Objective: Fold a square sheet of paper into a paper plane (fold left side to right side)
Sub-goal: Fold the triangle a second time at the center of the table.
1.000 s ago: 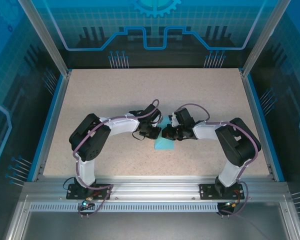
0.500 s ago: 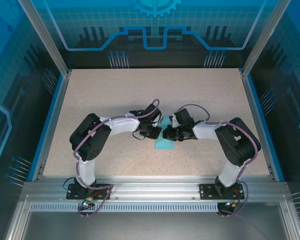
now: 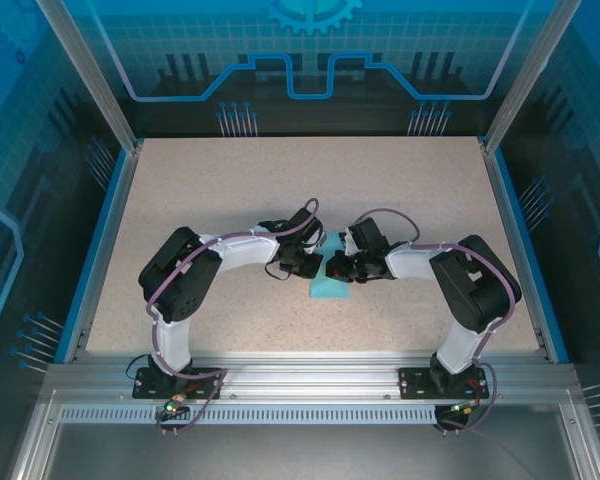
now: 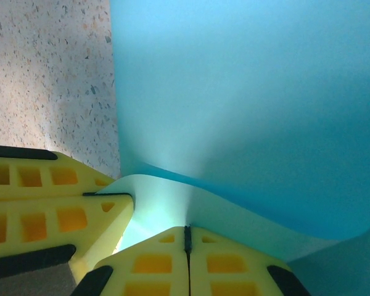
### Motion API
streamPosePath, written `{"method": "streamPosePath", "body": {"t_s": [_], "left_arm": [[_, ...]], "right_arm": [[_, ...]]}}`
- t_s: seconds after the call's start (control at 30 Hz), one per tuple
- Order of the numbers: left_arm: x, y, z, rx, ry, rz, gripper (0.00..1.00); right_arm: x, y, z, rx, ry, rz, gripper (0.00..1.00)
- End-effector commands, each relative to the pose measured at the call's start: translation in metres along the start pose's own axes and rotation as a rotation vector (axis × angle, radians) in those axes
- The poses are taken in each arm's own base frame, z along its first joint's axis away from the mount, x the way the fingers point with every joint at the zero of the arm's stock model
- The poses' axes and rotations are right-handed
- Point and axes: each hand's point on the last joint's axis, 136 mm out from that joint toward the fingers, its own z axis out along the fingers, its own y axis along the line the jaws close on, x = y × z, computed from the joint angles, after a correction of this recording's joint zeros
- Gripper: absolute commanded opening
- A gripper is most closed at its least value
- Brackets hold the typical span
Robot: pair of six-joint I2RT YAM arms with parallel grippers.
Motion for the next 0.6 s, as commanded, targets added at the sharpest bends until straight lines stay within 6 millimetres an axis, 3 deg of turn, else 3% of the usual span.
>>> {"method": "streamPosePath", "body": {"t_s": [0.0, 0.27, 0.57], "left_arm": [[-0.005, 0.001, -0.027, -0.001, -0.041, -0.033, 0.14], [-0.005, -0.003, -0.069, 0.087, -0.106, -0.068, 0.21], [0.021, -0.054, -0.057, 0.429, 0.042, -0.070, 0.20]], "right_arm": [[0.029, -0.032, 0.006, 0.100, 0.077, 0.048, 0.07], [0.028, -0.030, 0.004, 0.098, 0.076, 0.045, 0.07], [0.028, -0.030, 0.002, 0.104, 0.076, 0.042, 0.07]]}}
